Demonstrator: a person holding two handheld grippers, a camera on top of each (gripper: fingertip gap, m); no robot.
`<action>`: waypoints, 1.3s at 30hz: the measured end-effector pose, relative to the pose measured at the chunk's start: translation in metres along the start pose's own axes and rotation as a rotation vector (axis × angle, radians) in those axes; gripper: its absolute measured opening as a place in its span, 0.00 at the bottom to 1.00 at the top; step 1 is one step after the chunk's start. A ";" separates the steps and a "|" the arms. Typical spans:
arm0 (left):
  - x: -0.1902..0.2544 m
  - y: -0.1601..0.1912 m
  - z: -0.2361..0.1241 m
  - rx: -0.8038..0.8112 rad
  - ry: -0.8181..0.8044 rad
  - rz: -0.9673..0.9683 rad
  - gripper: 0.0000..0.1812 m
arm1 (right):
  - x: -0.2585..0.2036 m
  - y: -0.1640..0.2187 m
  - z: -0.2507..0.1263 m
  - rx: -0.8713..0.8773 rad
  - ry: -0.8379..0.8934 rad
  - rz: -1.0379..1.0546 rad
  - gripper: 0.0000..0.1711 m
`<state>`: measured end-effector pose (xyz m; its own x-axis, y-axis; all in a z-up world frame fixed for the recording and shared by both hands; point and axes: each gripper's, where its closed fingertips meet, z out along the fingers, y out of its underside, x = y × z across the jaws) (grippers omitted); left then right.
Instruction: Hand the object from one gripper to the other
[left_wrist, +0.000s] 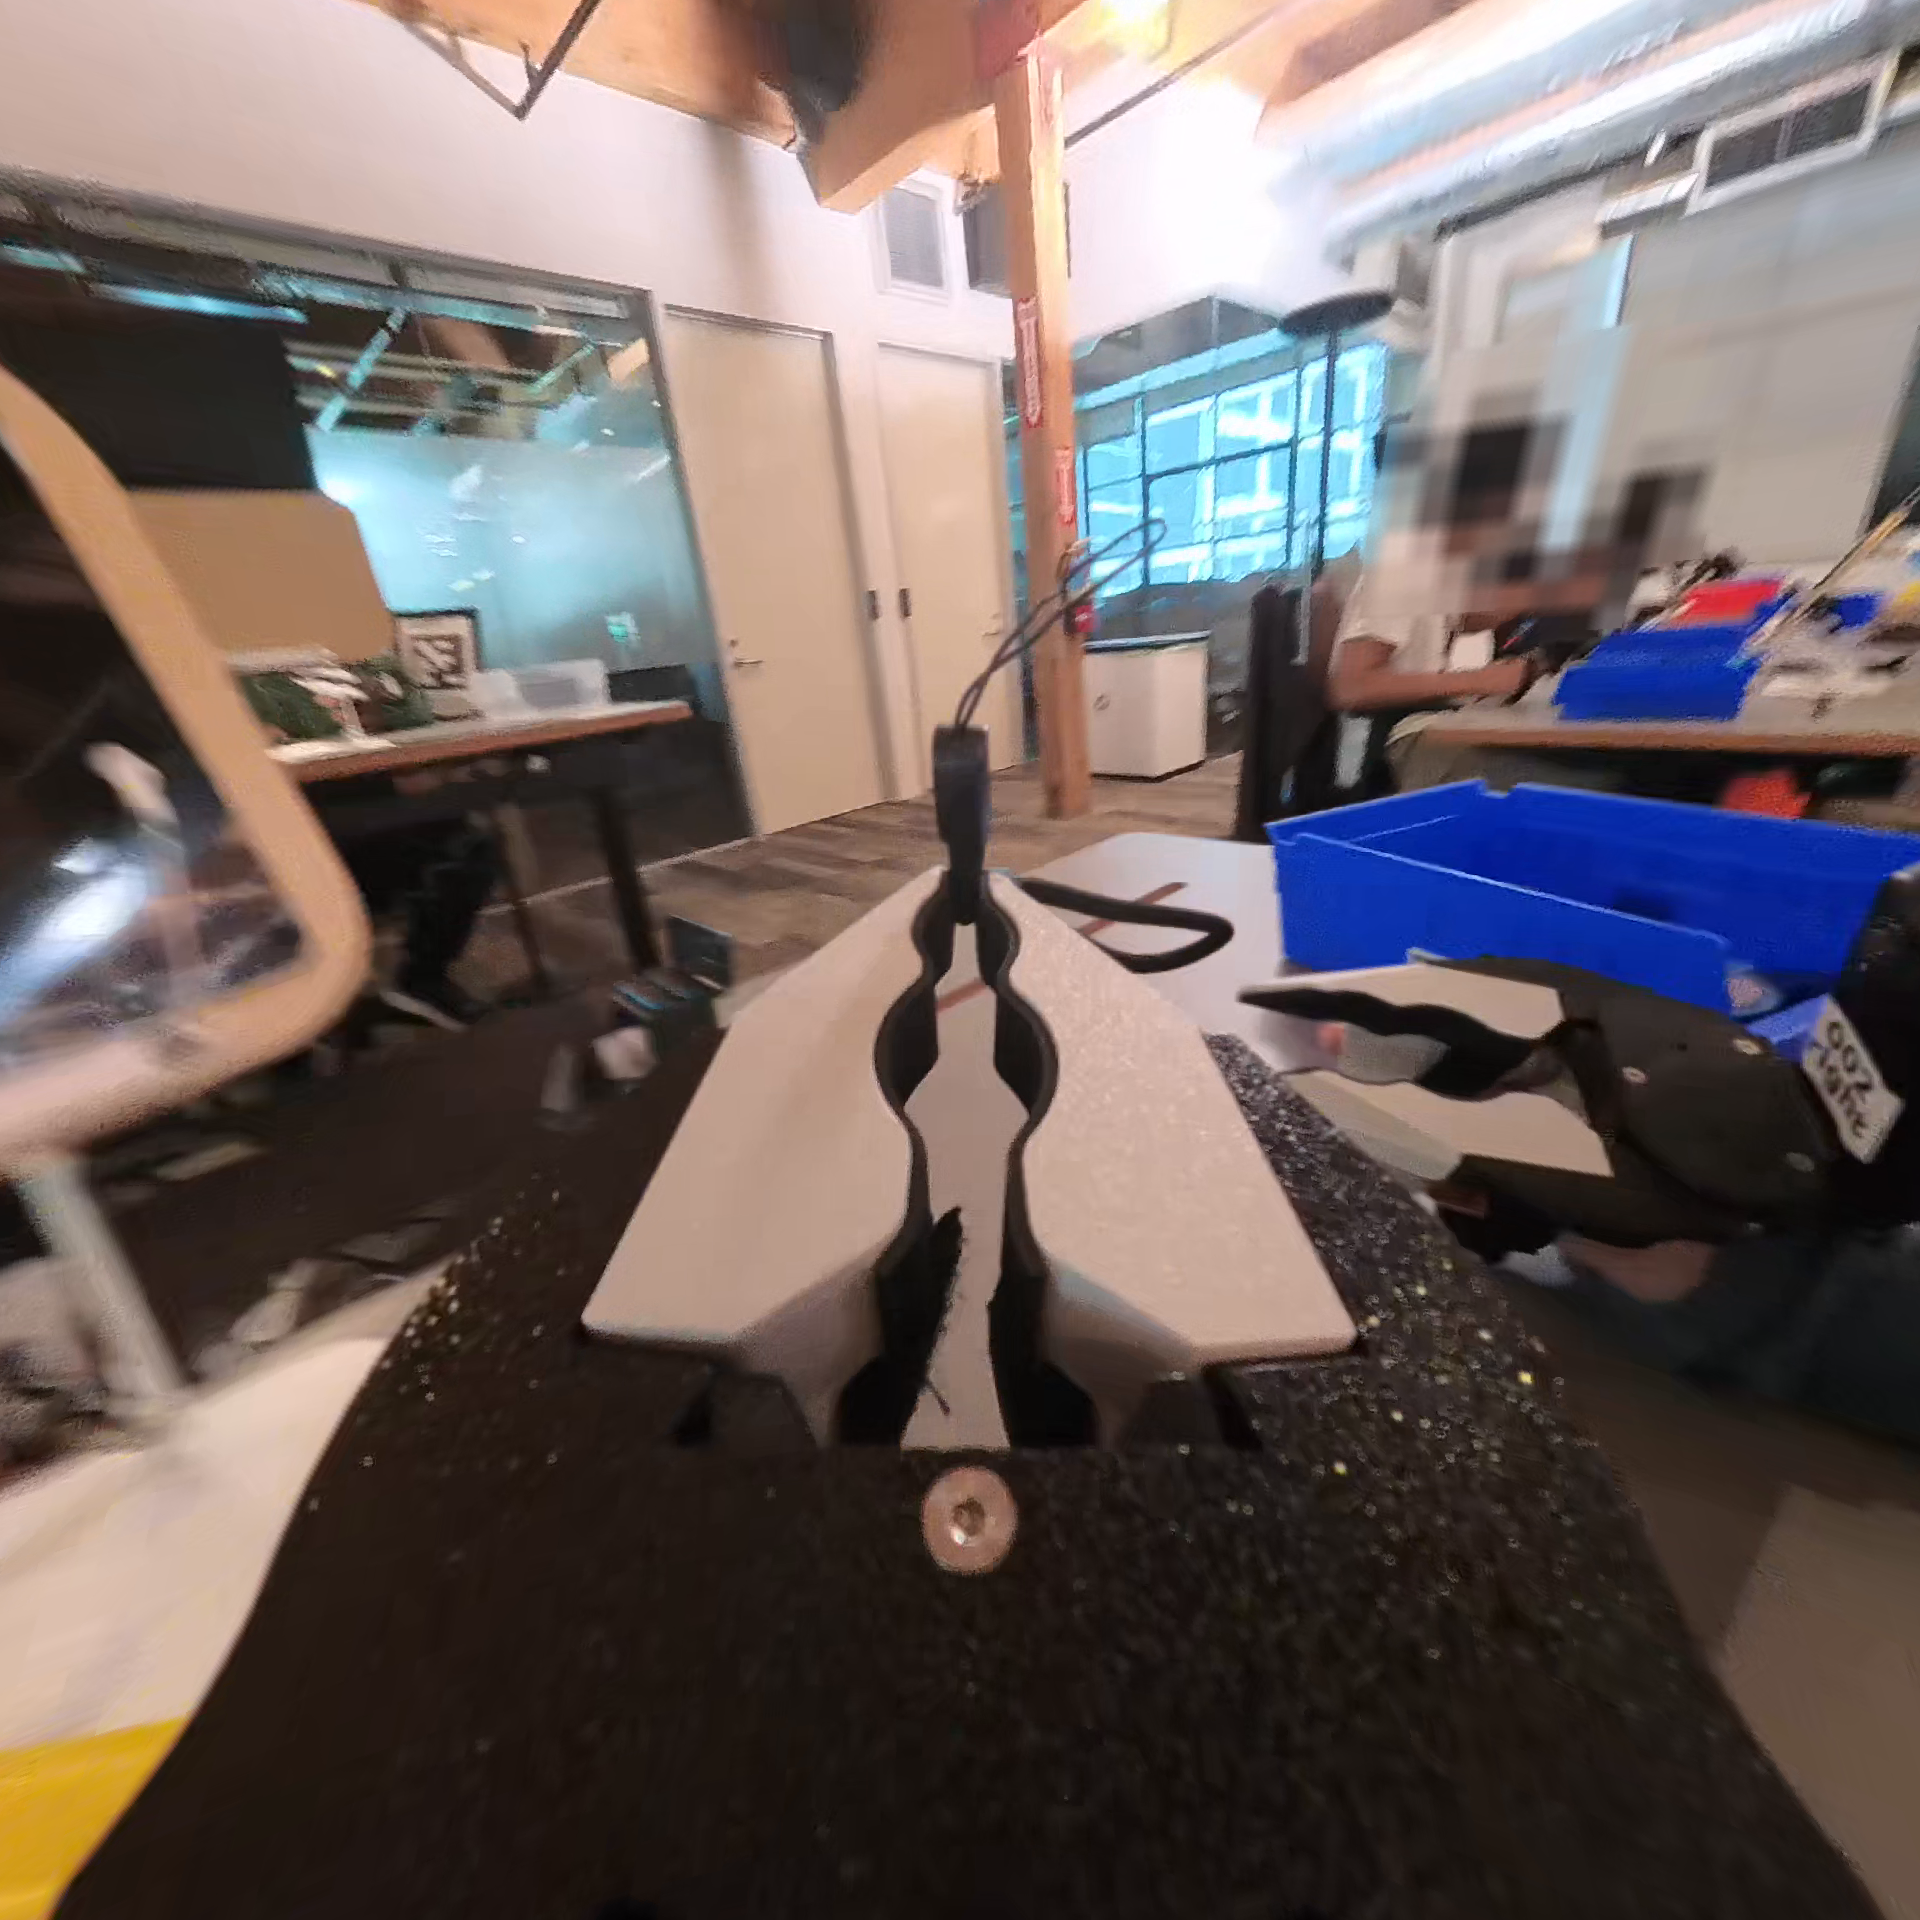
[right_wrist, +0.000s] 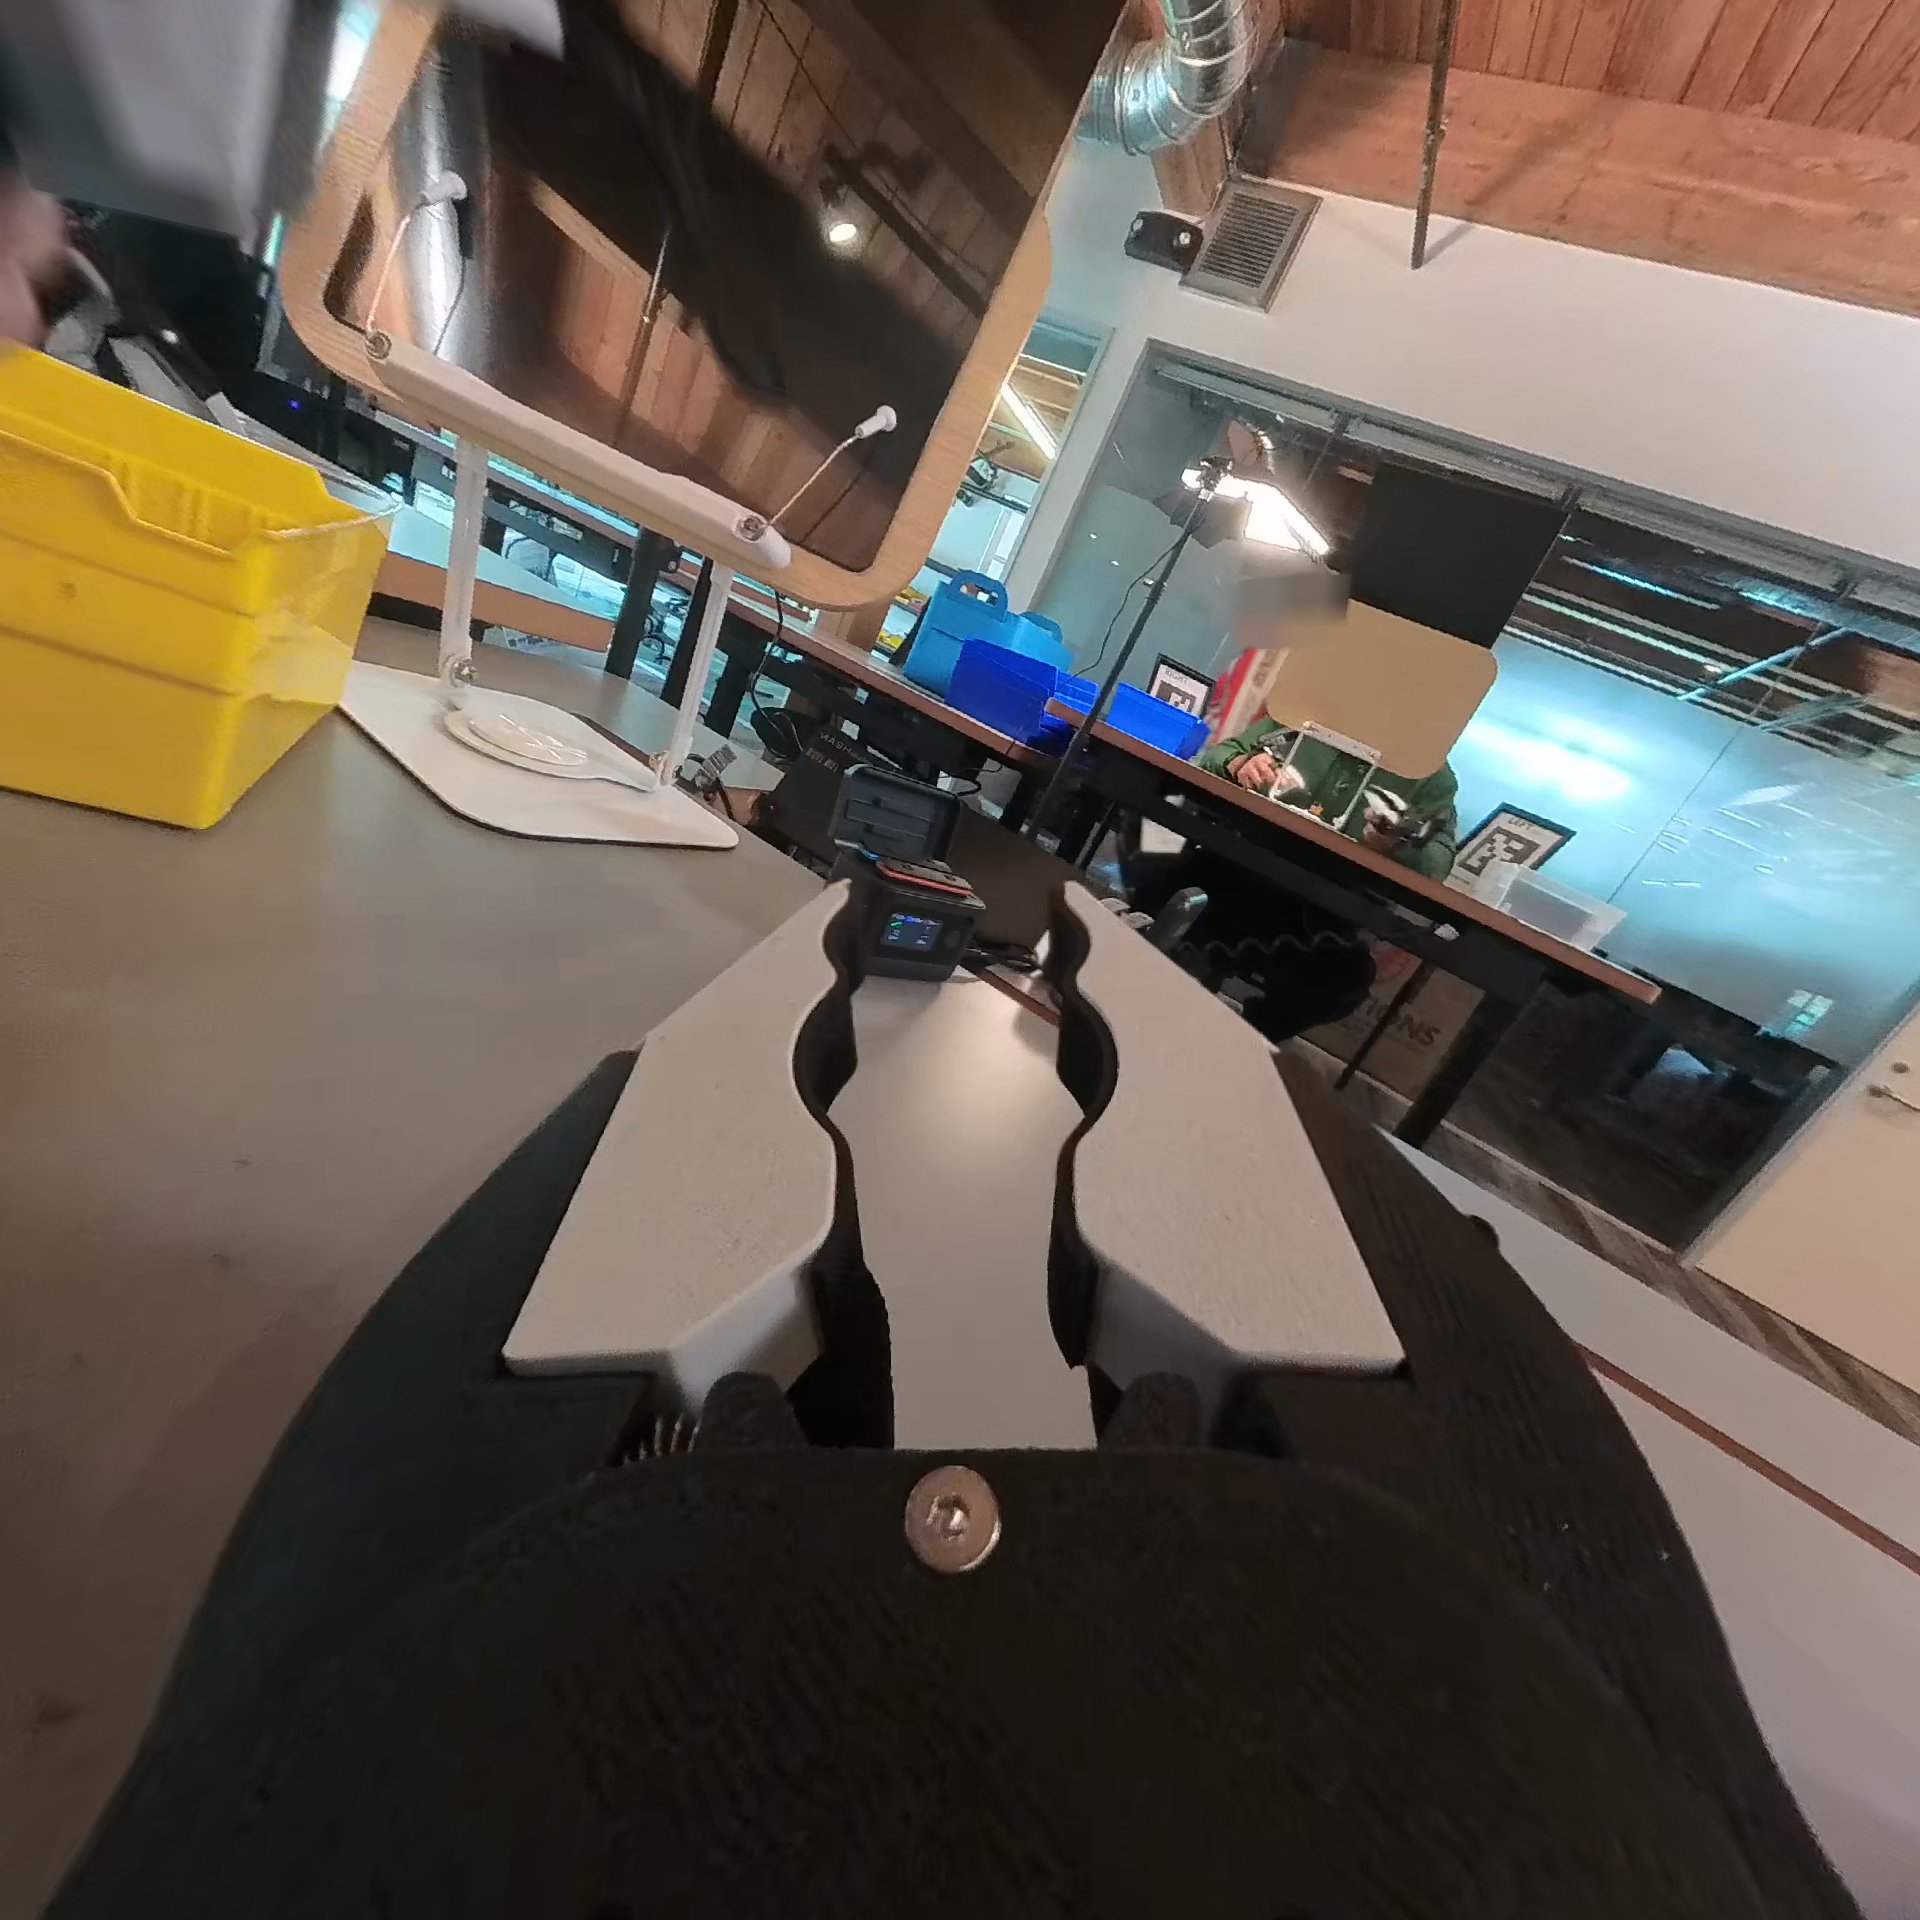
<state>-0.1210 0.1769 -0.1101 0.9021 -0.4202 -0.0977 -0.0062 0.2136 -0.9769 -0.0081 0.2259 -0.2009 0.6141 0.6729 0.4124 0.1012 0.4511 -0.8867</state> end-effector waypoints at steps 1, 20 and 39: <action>0.006 0.017 0.009 0.017 0.015 -0.055 0.00 | 0.002 0.000 -0.001 0.002 0.010 -0.002 0.20; 0.044 0.112 0.048 -0.132 0.060 0.257 0.00 | -0.036 -0.025 -0.012 0.098 -0.280 0.156 0.24; 0.097 0.122 0.047 -0.141 0.153 0.755 0.01 | -0.053 -0.020 -0.017 0.028 -0.332 -0.119 0.06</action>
<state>-0.0144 0.2037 -0.2302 0.5628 -0.3250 -0.7600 -0.6584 0.3797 -0.6499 -0.0293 0.1714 -0.2085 0.3107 0.7666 0.5619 0.1327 0.5504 -0.8243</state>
